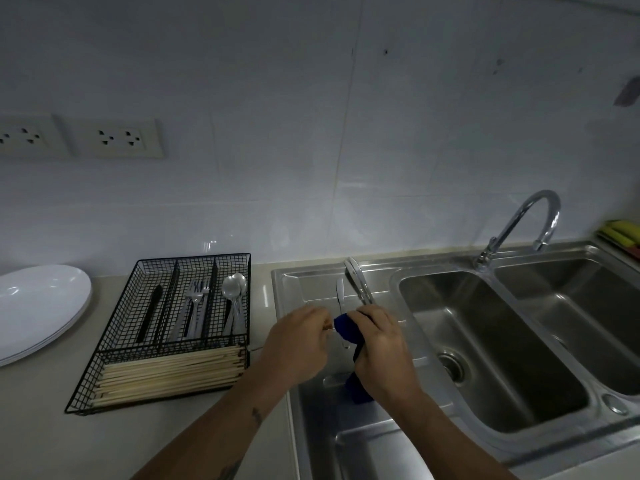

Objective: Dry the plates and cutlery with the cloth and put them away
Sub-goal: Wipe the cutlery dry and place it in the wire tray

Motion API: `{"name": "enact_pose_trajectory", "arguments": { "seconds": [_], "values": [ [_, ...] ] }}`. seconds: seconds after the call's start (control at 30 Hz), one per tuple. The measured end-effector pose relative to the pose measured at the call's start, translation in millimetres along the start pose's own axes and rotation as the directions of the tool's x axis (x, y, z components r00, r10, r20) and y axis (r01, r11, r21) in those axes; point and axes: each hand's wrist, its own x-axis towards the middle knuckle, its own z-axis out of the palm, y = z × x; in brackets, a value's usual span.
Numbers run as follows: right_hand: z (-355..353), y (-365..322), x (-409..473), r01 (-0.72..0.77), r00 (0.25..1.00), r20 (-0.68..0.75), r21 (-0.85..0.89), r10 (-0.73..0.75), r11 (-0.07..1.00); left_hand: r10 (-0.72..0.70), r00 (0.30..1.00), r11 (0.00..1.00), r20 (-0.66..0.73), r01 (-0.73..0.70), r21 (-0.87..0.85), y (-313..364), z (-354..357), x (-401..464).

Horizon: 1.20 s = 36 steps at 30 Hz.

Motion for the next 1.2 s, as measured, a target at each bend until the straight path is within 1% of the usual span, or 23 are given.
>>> {"name": "enact_pose_trajectory", "arguments": {
  "seconds": [0.07,0.13,0.23,0.3,0.37,0.47,0.57,0.63,0.7,0.73,0.77,0.83,0.87,0.9,0.93,0.97,1.03,1.1,1.2],
  "values": [
    [-0.9,2.4,2.7,-0.019,1.000,-0.010,0.018,0.019,1.000,-0.019,0.998,1.000,-0.052,0.020,0.020,-1.4,7.5,3.5],
    [-2.2,8.8,3.7,-0.081,0.997,-0.002,0.059,0.081,0.995,-0.098,0.988,0.995,-0.117,0.101,0.021,-5.2,11.5,7.1],
    [-7.3,9.4,6.5,-0.161,0.987,0.004,0.123,0.161,0.979,-0.218,0.960,0.976,-0.174,0.209,-0.067,-7.3,7.9,14.0],
    [-12.7,2.7,12.7,-0.178,0.983,-0.015,0.159,0.183,0.971,-0.237,0.949,0.969,-0.210,0.216,-0.121,-3.7,2.6,18.1],
    [-18.2,-5.0,20.9,-0.194,0.977,-0.054,0.197,0.208,0.961,-0.251,0.937,0.965,-0.244,0.224,-0.135,1.8,-2.8,21.8],
    [-25.8,-9.1,30.6,-0.236,0.957,-0.106,0.263,0.272,0.935,-0.254,0.922,0.966,-0.294,0.229,-0.116,4.1,-9.3,25.9],
    [-35.6,-5.7,36.9,-0.295,0.929,-0.129,0.302,0.346,0.906,-0.254,0.910,0.967,-0.327,0.239,-0.087,1.3,-14.9,25.5],
    [-39.5,-5.7,39.1,-0.294,0.930,-0.130,0.301,0.345,0.907,-0.340,0.888,0.938,-0.311,0.296,-0.180,2.3,-20.2,25.1],
    [-37.9,-10.8,39.6,-0.265,0.945,-0.109,0.288,0.307,0.920,-0.467,0.854,0.864,-0.228,0.387,-0.323,4.0,-23.0,28.5],
    [-34.3,-14.3,39.0,-0.246,0.955,-0.096,0.272,0.280,0.930,-0.528,0.832,0.804,-0.170,0.425,-0.416,5.4,-23.7,31.9],
    [-29.3,-18.0,37.7,-0.222,0.965,-0.080,0.248,0.248,0.943,-0.583,0.806,0.722,-0.107,0.453,-0.523,6.5,-24.0,35.1],
    [-16.3,-26.7,32.6,-0.149,0.988,-0.020,0.160,0.154,0.976,-0.658,0.753,0.509,0.033,0.476,-0.717,8.7,-23.7,40.1],
    [-9.0,-29.5,28.3,-0.097,0.995,0.019,0.094,0.096,0.991,-0.673,0.733,0.396,0.099,0.470,-0.789,9.8,-24.1,41.2],
    [-2.7,-30.5,22.6,-0.050,0.997,0.055,0.034,0.048,0.998,-0.676,0.723,0.305,0.143,0.450,-0.839,9.4,-25.1,41.8],
    [2.0,-28.7,16.6,-0.026,0.996,0.083,-0.007,0.027,1.000,-0.673,0.720,0.238,0.168,0.426,-0.873,9.4,-27.2,41.3],
    [4.8,-23.6,11.6,-0.032,0.994,0.100,-0.029,0.035,0.999,-0.671,0.719,0.183,0.181,0.397,-0.899,8.1,-28.9,39.9],
    [5.5,-10.3,5.9,-0.103,0.989,0.102,-0.037,0.107,0.994,-0.677,0.710,0.092,0.193,0.343,-0.935,4.1,-32.9,34.3],
    [2.4,-6.3,5.2,-0.138,0.985,0.104,-0.040,0.141,0.990,-0.684,0.697,0.031,0.215,0.322,-0.946,-0.8,-34.0,29.4],
    [-0.3,-24.6,8.5,-0.034,0.994,0.104,-0.075,0.041,0.997,-0.661,0.703,-0.028,0.262,0.326,-0.945,2.1,-32.9,29.2]
  ]
}}
